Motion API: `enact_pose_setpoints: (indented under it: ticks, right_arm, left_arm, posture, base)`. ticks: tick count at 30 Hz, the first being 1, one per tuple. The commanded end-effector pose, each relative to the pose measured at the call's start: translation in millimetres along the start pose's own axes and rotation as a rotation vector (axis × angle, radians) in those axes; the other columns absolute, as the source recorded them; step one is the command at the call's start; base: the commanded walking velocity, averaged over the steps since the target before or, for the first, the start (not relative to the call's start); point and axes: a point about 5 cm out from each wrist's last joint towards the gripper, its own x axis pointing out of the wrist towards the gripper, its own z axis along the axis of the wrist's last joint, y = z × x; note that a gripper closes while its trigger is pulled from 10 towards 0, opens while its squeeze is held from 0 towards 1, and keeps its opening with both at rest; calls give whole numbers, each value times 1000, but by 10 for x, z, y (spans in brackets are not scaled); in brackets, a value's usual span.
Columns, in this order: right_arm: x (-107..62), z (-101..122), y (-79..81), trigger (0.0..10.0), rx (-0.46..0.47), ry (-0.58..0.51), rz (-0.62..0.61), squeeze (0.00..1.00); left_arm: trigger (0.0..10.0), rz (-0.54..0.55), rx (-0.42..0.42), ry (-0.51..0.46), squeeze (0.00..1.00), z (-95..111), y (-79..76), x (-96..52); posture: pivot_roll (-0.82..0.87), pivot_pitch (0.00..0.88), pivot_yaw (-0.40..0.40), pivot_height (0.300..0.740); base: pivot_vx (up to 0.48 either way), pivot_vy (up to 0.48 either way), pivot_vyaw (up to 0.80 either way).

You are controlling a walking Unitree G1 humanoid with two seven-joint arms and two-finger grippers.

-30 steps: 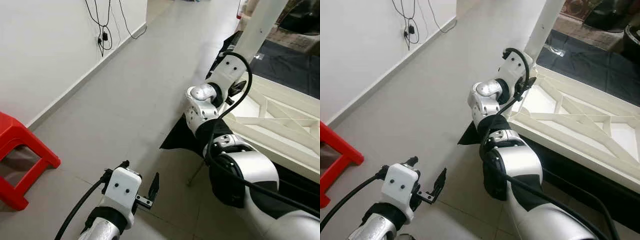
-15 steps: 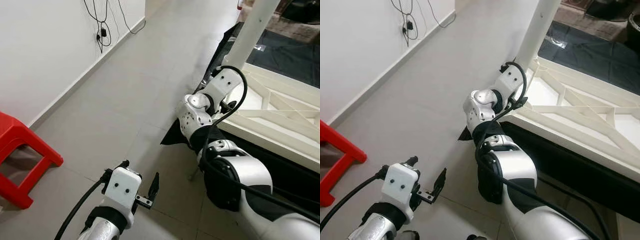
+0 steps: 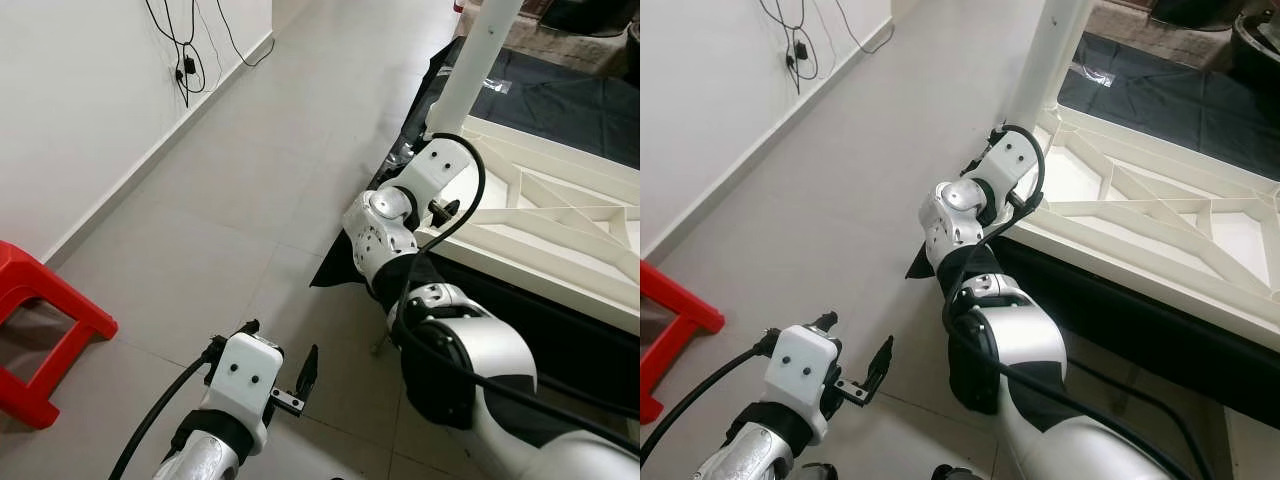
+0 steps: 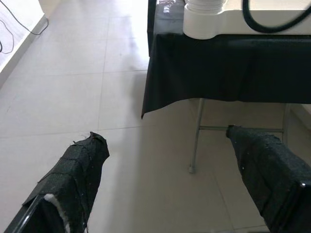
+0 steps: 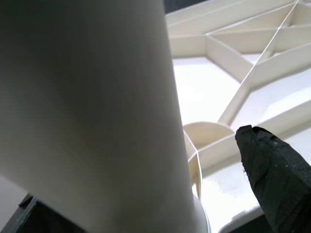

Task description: Building children table

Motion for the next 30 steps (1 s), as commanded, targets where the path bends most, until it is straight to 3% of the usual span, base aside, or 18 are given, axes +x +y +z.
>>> enact_pose_setpoints:
  ticks: [1,30]
  right_arm:
    - [-9,-116,-43,10000,-16,41,24,0]
    - [-163,-307,-55,10000,-100,67,228,0]
  left_arm:
    - [10000,-8,1,24,0,-66,5,-2]
    - [10000,-8,-2,21,0,-130,26,49]
  posture:
    - [189,184,-101,740]
    - [178,152,-99,740]
  base:
    - [0,0,0]
    - [0,0,0]
